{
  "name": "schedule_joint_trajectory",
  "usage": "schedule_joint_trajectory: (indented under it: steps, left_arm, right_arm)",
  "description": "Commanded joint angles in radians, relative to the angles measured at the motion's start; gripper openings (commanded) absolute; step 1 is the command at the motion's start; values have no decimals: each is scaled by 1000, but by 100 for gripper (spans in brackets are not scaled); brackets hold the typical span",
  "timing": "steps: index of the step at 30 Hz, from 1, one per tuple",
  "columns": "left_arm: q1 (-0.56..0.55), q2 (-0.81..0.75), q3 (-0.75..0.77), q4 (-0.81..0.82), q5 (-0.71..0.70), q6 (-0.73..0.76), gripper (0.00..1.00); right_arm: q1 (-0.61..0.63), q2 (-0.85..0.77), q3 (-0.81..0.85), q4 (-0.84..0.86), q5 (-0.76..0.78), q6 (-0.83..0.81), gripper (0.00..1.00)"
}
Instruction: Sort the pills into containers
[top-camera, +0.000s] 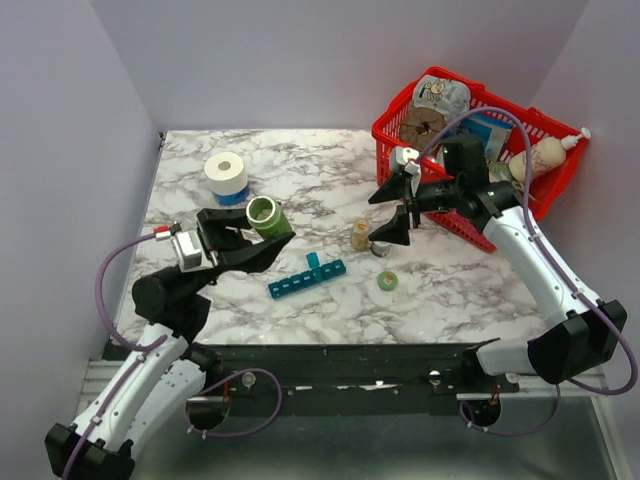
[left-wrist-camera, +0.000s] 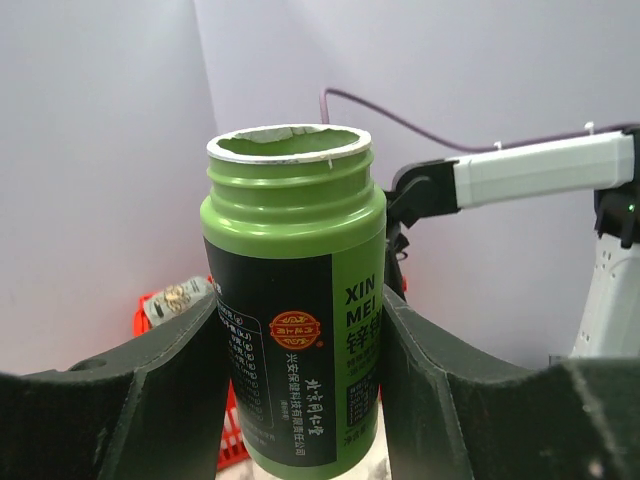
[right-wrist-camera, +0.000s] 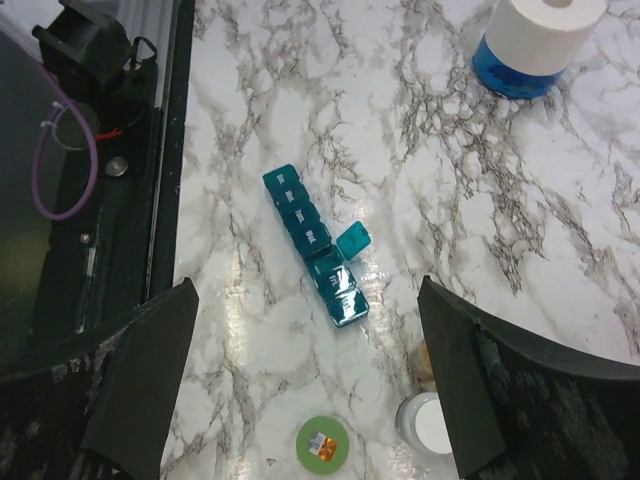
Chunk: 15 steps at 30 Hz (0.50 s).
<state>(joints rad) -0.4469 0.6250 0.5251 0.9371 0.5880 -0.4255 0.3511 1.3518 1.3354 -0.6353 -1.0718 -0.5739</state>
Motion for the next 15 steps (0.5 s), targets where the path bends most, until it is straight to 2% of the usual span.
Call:
schedule_joint_trajectory:
  steps: [1, 2, 3, 4, 5, 7, 8, 11, 15]
  left_arm:
    - [-12, 103, 137, -324, 162, 130, 0]
    - [-12, 99, 141, -474, 158, 187, 0]
    - [-12, 88, 124, -515, 141, 239, 0]
    - [-10, 67, 110, -556, 115, 360, 0]
    - [-9, 65, 113, -668, 110, 404, 0]
    - [-9, 97, 153, -832, 86, 519, 0]
    - [-9, 114, 192, -986, 66, 606, 0]
    - [-9, 182, 260, -1209, -8, 703, 0]
    - [-9, 252, 344, -1405, -103, 763, 0]
  right_arm:
    - [-8, -2, 5, 26, -25, 14, 100]
    - [-9, -3, 7, 26, -22, 13, 100]
    - [-9, -2, 5, 26, -17, 11, 100]
    - [-9, -3, 2, 25, -11, 6, 100]
    - [-9, -8, -2, 25, 7, 3, 100]
    - [-12, -28, -16, 25, 25, -12, 100]
    - [-14, -34, -21, 25, 45, -17, 100]
    - [-21, -51, -24, 22, 90, -23, 100]
    - [-35, -54, -35, 22, 125, -30, 100]
